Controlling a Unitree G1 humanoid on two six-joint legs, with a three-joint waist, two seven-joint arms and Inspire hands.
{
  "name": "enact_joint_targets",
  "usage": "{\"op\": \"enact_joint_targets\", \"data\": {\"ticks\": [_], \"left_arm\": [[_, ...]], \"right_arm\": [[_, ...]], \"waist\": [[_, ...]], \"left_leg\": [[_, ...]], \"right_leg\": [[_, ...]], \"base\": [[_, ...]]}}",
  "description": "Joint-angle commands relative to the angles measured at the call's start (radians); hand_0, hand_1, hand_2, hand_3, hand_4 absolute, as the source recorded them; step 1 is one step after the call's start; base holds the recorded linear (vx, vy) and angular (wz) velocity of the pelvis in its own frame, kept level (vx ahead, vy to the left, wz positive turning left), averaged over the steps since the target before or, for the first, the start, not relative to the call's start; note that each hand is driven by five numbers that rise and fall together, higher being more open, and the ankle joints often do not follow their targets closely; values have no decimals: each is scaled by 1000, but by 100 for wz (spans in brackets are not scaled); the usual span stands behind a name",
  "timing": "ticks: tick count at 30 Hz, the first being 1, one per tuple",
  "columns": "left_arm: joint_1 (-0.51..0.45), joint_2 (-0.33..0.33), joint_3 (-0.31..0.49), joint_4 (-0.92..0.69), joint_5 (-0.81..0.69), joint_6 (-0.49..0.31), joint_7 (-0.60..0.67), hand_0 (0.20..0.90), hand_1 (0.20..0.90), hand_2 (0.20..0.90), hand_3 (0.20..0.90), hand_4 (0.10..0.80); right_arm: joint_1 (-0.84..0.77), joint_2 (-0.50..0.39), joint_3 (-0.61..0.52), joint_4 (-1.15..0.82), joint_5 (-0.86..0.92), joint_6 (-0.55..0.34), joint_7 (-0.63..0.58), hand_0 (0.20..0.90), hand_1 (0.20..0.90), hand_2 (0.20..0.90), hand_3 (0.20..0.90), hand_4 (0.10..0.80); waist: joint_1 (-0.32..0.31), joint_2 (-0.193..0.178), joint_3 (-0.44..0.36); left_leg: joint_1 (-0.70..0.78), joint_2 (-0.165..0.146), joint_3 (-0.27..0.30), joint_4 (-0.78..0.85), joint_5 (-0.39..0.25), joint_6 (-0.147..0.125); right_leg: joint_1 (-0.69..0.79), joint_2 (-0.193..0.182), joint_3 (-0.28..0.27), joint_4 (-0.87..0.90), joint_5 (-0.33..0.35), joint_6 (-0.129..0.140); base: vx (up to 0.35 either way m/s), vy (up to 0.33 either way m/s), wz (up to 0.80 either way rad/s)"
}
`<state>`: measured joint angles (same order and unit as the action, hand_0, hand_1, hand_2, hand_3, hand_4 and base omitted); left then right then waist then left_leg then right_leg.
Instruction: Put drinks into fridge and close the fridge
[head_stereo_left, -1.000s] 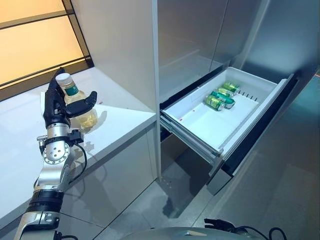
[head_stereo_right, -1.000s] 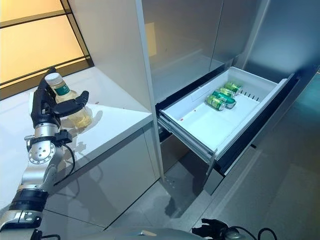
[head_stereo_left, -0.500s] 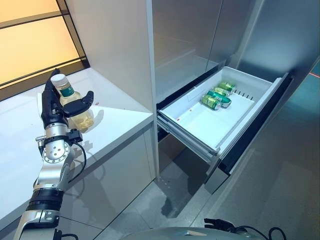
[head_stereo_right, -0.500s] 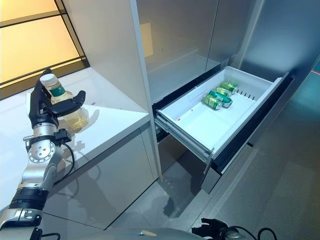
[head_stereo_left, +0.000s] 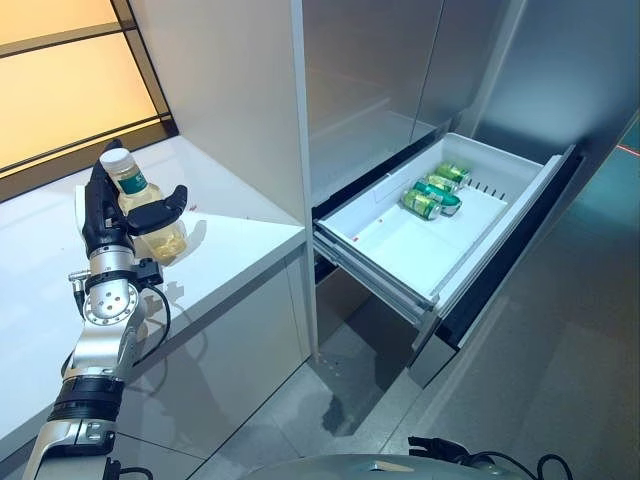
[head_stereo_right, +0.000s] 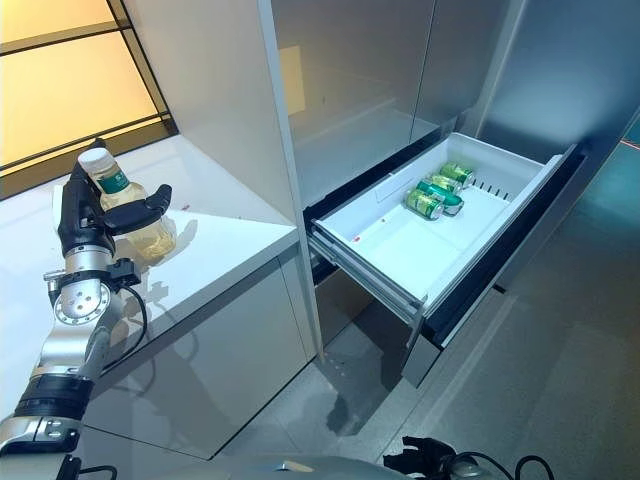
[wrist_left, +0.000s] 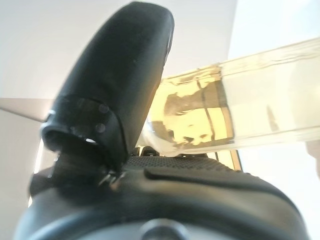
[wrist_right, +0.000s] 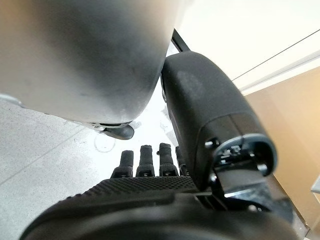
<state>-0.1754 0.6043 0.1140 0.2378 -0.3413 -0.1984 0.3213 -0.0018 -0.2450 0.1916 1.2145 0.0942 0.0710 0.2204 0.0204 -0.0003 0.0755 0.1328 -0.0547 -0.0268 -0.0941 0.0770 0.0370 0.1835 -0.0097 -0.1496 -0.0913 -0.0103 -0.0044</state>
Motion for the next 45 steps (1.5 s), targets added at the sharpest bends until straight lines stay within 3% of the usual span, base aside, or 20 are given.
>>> {"op": "enact_joint_targets", "data": {"ticks": [1, 10, 14, 16, 17, 18, 25, 31, 34, 40, 42, 45], "left_arm": [[-165, 88, 29, 16, 54, -68, 27, 900, 900, 900, 900, 800], [-162, 95, 25, 25, 61, -36, 35, 900, 900, 900, 900, 800], [-155, 83, 30, 24, 41, -56, 42, 900, 900, 900, 900, 800], [-158, 79, 33, 25, 15, -85, 45, 500, 500, 500, 433, 333], [-163, 77, 36, 23, -15, -112, 49, 453, 453, 453, 378, 278], [-166, 65, 43, 9, -51, -146, 48, 300, 300, 300, 200, 100], [-176, 27, 53, -98, -156, -223, 9, 300, 300, 300, 200, 100], [-203, -5, 21, -272, -236, -256, -58, 300, 300, 300, 200, 100], [-236, -17, -14, -349, -240, -289, -131, 300, 300, 300, 200, 100], [-266, -38, -80, -442, -259, -310, -242, 300, 300, 300, 200, 100], [-264, -53, -120, -482, -295, -311, -306, 300, 300, 300, 200, 100], [-261, -60, -145, -500, -345, -298, -368, 300, 300, 300, 200, 100]], "right_arm": [[36, -26, 42, 11, -24, 18, 9, 900, 900, 900, 900, 800], [40, -25, 46, 7, -19, 20, 6, 900, 900, 900, 900, 800], [42, -25, 44, 7, -18, 19, 5, 900, 900, 900, 900, 800], [41, -25, 43, 7, -19, 19, 5, 900, 900, 900, 900, 800], [41, -25, 44, 7, -19, 20, 5, 900, 900, 900, 900, 800], [39, -25, 45, 6, -19, 19, 6, 900, 900, 900, 900, 800], [33, -21, 50, -15, 36, -27, 15, 900, 900, 900, 900, 800], [15, -17, 96, -167, 72, -74, 50, 900, 900, 900, 900, 800], [6, -1, 119, -259, 178, -75, 126, 900, 900, 900, 900, 800], [16, 46, 139, -437, 394, 31, 264, 900, 900, 900, 900, 800], [30, 76, 156, -584, 514, 119, 309, 900, 900, 900, 900, 800], [41, 88, 180, -696, 578, 152, 350, 900, 900, 900, 900, 800]], "waist": [[-17, 40, -31], [-21, 41, -29], [-22, 41, -28], [-23, 40, -28], [-24, 40, -28], [-24, 39, -29], [-22, 36, -31], [-19, 33, -32], [-19, 32, -35], [-21, 31, -38], [-26, 31, -37], [-31, 29, -34]], "left_leg": [[35, 5, 42, 7, -132, -19], [37, 6, 44, 7, -133, -19], [38, 6, 44, 7, -133, -19], [38, 5, 44, 7, -133, -19], [38, 5, 44, 7, -133, -19], [37, 7, 46, 7, -133, -20], [37, 7, 39, 7, -133, -21], [33, 8, 35, 7, -131, -21], [32, 6, 32, 7, -131, -21], [32, 4, 31, 7, -131, -21], [34, 4, 35, 7, -131, -20], [36, 3, 40, 7, -130, -18]], "right_leg": [[-33, 26, 35, 113, -108, 41], [-32, 26, 40, 109, -107, 42], [-31, 27, 42, 107, -105, 42], [-31, 27, 42, 106, -105, 43], [-31, 27, 43, 106, -105, 43], [-32, 27, 43, 106, -105, 42], [-31, 29, 44, 103, -103, 39], [-34, 28, 42, 103, -102, 37], [-34, 29, 39, 98, -100, 36], [-30, 28, 39, 86, -94, 38], [-30, 26, 38, 79, -86, 41], [-28, 24, 37, 74, -80, 45]], "base": [[0, 0, 0], [0, 0, 0], [0, 0, 0], [0, 0, 0], [0, 0, 0], [0, 0, 0], [0, 0, 0], [0, 0, 0], [-22, -25, -1], [-34, -40, -3], [-55, -46, -3], [-48, -34, -3]]}}
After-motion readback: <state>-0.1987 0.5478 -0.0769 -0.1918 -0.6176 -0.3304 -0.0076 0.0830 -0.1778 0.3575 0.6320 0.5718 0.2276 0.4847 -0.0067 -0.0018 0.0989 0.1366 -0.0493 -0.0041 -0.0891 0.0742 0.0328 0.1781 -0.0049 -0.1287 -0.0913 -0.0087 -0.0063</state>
